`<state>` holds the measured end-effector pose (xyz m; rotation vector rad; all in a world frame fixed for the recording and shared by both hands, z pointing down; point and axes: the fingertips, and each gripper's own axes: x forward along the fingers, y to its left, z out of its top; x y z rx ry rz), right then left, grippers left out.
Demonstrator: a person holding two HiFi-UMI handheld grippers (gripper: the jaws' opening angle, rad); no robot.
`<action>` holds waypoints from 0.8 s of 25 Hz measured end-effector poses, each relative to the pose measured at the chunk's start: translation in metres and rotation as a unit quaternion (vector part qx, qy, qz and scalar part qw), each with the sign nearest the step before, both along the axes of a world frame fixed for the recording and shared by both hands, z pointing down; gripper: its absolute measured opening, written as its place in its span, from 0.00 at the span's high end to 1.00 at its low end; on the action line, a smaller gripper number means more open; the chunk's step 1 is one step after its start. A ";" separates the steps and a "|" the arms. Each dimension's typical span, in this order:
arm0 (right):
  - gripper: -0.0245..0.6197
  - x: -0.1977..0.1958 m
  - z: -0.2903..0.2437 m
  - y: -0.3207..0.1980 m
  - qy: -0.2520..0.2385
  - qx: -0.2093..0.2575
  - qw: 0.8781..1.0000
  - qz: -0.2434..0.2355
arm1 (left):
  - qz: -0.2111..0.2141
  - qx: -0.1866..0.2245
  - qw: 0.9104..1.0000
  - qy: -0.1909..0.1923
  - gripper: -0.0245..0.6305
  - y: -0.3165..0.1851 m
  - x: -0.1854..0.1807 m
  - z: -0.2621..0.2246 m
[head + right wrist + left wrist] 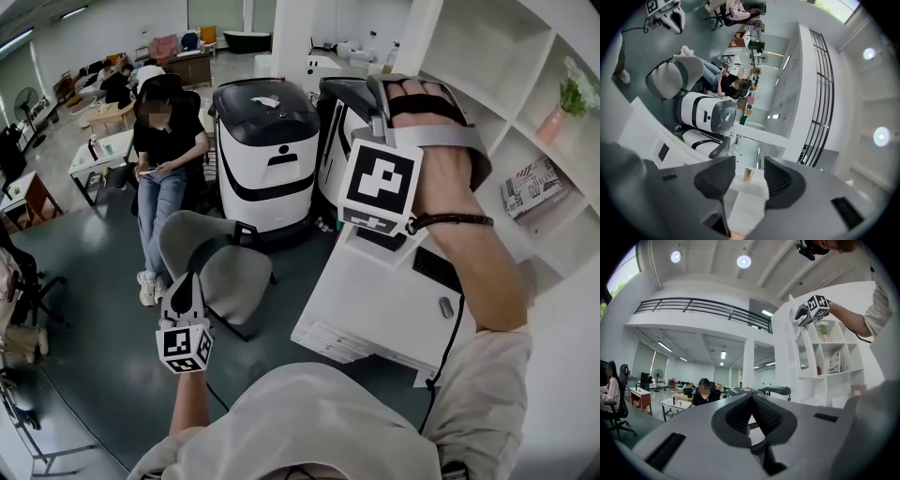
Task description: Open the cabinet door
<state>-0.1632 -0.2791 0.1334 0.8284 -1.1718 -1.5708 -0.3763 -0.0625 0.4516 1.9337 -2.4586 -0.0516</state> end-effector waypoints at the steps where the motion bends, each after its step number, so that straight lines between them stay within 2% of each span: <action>1: 0.65 0.000 -0.003 0.004 -0.005 0.002 1.000 -0.007 | 0.003 0.000 1.000 -0.001 0.96 -0.002 0.001 0.000; 11: 0.60 0.004 -0.040 0.043 -0.089 0.035 0.992 -0.086 | 0.040 0.003 0.999 -0.003 0.96 -0.030 0.014 -0.005; 20: 0.54 0.020 -0.054 0.052 -0.131 0.038 0.986 -0.096 | 0.076 0.006 0.997 -0.004 0.96 -0.052 0.025 -0.008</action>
